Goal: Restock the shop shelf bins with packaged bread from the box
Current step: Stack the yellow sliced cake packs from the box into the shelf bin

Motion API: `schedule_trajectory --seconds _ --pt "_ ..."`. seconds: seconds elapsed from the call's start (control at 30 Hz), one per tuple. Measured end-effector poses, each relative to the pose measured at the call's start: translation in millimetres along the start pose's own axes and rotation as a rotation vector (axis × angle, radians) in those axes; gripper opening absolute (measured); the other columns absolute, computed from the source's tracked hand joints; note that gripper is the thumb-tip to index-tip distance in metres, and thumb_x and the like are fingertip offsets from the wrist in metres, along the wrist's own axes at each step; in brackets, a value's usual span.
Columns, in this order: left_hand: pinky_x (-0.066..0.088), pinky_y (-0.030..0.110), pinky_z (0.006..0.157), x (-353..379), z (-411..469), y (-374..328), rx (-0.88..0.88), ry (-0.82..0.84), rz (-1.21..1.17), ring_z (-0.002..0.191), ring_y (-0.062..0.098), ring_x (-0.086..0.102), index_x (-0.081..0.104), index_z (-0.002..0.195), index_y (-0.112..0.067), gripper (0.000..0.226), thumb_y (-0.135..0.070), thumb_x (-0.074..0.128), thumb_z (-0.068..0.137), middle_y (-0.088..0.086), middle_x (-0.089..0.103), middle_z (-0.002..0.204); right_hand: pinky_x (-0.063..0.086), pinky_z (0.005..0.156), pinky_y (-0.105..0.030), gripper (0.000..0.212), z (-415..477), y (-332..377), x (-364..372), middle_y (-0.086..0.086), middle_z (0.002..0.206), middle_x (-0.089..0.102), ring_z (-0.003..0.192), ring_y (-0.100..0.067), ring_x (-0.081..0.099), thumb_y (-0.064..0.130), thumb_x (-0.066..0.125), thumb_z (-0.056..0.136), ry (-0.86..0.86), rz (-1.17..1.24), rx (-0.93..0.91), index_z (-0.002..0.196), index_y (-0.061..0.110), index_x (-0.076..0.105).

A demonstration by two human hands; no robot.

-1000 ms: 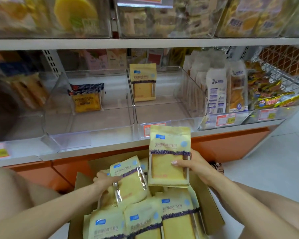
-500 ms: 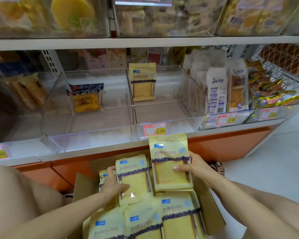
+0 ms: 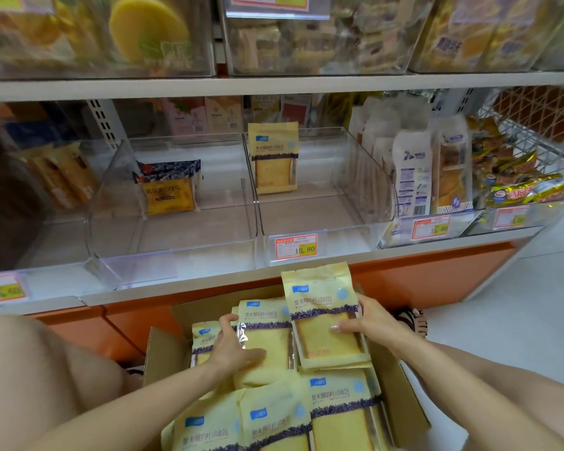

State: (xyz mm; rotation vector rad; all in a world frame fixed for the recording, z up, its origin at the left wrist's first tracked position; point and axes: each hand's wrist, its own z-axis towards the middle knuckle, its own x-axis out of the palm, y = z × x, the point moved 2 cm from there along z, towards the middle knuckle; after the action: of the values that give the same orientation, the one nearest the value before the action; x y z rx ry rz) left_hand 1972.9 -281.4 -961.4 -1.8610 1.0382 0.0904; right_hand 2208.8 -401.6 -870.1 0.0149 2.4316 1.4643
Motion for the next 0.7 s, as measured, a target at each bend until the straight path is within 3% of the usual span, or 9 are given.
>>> schedule_trajectory --seconds 0.17,0.3,0.37,0.47,0.6,0.7 --pt "0.04 0.034 0.097 2.1 6.0 -7.3 -0.071 -0.06 -0.119 0.111 0.025 0.044 0.021 0.131 -0.015 0.085 -0.009 0.08 0.07 0.013 0.037 0.129 0.049 0.069 -0.015 0.04 2.7 -5.9 -1.3 0.007 0.104 0.069 0.094 -0.006 0.065 0.003 0.073 0.078 -0.003 -0.004 0.033 0.107 0.026 0.057" --pt "0.05 0.033 0.082 -0.2 5.4 -8.0 0.02 -0.016 -0.113 0.092 0.02 0.059 0.016 0.128 -0.023 0.081 -0.01 0.076 0.075 0.005 0.058 0.104 0.05 0.067 -0.015 0.039 5.1 -6.0 -2.6 0.008 0.102 0.069 0.093 -0.004 0.065 0.005 0.073 0.078 -0.006 -0.008 0.039 0.104 0.028 0.057" --pt "0.054 0.037 0.08 -0.7 2.1 -8.5 0.109 0.004 -0.088 0.087 0.018 0.063 0.016 0.123 -0.031 0.078 -0.013 0.076 0.076 0.004 0.061 0.103 0.049 0.066 -0.014 0.038 6.1 -6.6 -2.2 0.009 0.102 0.068 0.092 -0.003 0.065 0.005 0.073 0.079 -0.001 -0.009 0.042 0.105 0.028 0.056" --pt "0.058 0.032 0.068 0.3 -6.6 -10.3 0.228 0.055 -0.123 0.083 0.016 0.066 0.021 0.113 -0.038 0.066 -0.005 0.069 0.082 0.004 0.057 0.106 0.048 0.064 -0.01 0.039 6.9 -6.2 -1.4 0.011 0.101 0.068 0.091 0.0 0.064 0.004 0.072 0.08 0.004 -0.012 0.043 0.105 0.028 0.056" --pt "0.053 0.036 0.084 1.5 -18.1 -15.7 0.375 0.063 0.034 0.095 0.018 0.062 0.023 0.11 -0.053 0.064 -0.017 0.069 0.082 -0.022 0.046 0.108 0.048 0.072 -0.014 0.04 6.5 -5.2 -0.6 0.012 0.104 0.068 0.098 -0.005 0.064 0.003 0.071 0.081 0.023 -0.041 0.036 0.107 0.029 0.056" --pt "0.048 0.028 0.09 -4.6 -25.4 -26.0 0.487 0.035 0.093 0.109 0.011 0.053 0.039 0.109 -0.054 0.053 -0.015 0.065 0.084 -0.025 0.047 0.115 0.049 0.08 -0.019 0.042 1.3 2.0 -2.7 0.012 0.105 0.068 0.097 -0.004 0.064 0.004 0.071 0.081 0.048 -0.07 0.017 0.108 0.031 0.055"
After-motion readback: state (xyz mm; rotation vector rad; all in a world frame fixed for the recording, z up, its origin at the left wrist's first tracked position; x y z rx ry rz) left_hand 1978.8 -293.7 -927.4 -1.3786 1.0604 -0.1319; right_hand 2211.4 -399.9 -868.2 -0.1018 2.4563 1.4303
